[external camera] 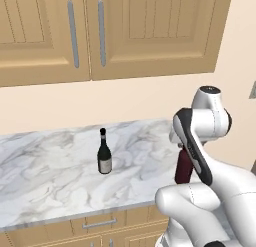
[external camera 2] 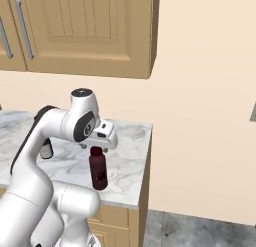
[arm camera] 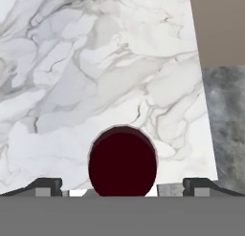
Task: Place the drinks on the dining counter in a tight cluster.
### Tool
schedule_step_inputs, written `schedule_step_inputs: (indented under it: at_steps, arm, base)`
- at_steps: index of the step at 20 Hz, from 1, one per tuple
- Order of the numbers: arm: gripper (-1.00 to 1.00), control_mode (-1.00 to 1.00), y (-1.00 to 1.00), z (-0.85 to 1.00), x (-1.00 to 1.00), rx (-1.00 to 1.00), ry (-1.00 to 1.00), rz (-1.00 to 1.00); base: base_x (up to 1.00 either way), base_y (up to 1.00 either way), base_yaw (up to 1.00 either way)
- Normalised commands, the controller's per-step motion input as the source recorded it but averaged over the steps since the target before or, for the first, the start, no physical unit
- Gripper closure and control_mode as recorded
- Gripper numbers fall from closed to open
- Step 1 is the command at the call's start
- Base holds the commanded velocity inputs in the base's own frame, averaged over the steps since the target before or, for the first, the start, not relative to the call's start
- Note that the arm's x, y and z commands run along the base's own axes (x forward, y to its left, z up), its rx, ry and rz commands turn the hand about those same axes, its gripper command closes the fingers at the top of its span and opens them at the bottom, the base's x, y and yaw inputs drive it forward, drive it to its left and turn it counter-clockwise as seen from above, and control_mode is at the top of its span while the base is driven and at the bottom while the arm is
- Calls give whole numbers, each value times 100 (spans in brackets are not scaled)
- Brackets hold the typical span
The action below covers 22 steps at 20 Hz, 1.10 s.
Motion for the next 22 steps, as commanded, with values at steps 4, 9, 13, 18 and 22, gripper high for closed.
schedule_step_inputs:
  at_steps: [4,9,13,18,22]
  arm:
    - [-100,-100,0,-7,15,0,0,0]
    - [-100,-100,0,0,9,0,0,0]
    - [-100,-100,0,-1,0,0,0,0]
    - [-100,-100,0,-16,0,0,0,0]
    - [-100,-100,0,-12,0,0,0,0]
  base:
    - [0,0,0]
    - [0,0,0]
    - [0,0,0]
    - [0,0,0]
    - [0,0,0]
